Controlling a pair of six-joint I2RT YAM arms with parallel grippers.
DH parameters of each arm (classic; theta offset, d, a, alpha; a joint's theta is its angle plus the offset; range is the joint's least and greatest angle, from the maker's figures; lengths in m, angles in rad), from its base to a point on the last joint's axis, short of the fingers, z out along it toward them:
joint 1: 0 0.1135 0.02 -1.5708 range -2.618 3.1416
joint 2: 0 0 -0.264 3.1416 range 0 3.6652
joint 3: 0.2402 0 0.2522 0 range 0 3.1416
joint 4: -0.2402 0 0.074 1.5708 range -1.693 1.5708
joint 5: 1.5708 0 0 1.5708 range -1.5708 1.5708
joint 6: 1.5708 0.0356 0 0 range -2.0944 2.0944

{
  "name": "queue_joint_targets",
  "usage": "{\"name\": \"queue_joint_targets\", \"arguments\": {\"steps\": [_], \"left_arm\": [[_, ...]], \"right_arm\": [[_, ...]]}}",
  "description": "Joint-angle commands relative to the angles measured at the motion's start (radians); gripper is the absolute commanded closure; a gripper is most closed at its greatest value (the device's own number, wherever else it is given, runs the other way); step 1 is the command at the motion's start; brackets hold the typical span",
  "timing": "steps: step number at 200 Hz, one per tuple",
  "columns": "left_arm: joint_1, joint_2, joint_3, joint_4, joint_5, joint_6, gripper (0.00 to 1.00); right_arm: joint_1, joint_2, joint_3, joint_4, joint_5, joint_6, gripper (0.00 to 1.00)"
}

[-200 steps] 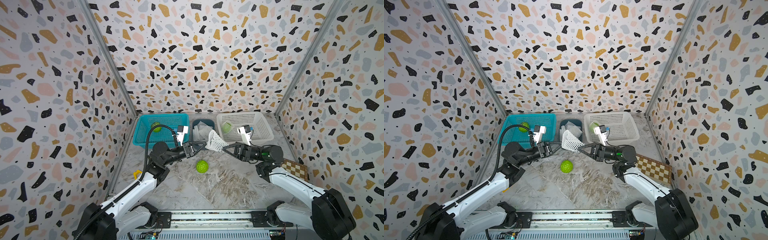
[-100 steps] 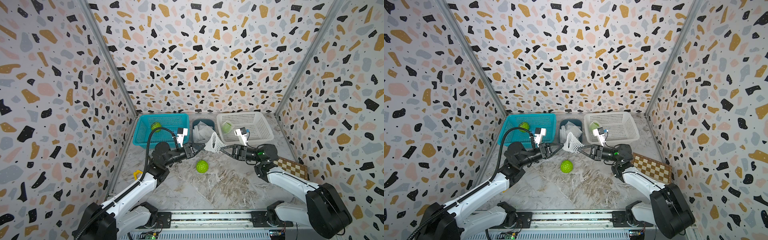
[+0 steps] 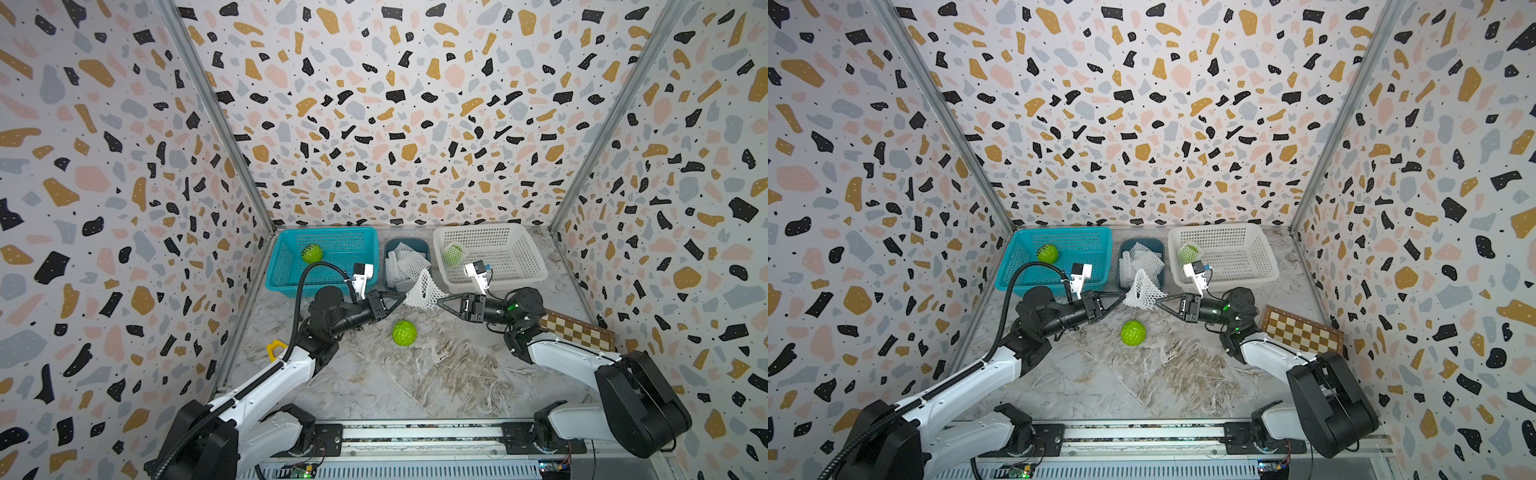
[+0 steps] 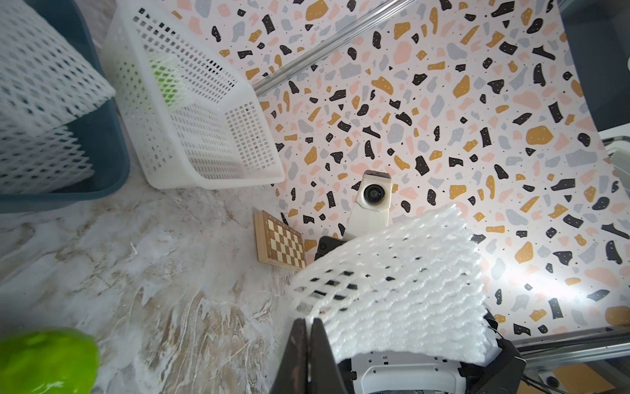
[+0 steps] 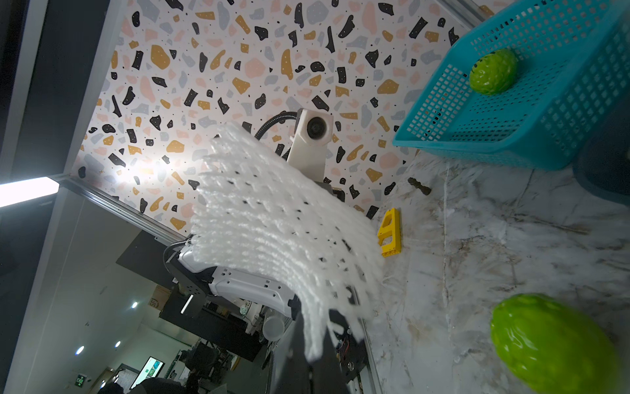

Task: Sleeve custard apples in foam nets
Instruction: Put on the foam net on the custard apple.

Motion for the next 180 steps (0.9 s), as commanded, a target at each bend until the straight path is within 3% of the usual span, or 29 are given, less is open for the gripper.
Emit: {"name": "queue_joint_targets", "arguments": {"steps": [1,180], "left_arm": [[0.009,0.01,-0.02,0.009,-0.016,0.036,1.0],[0.055,0.136,-0.102,-0.001,-0.062,0.117,1.0]], "right_arm": [[-0.002,0.012,-0.01,-0.001,0.003,-0.052,1.0],[0.048,0.205,0.028,-0.161,0.072,-0.265,1.0]]}}
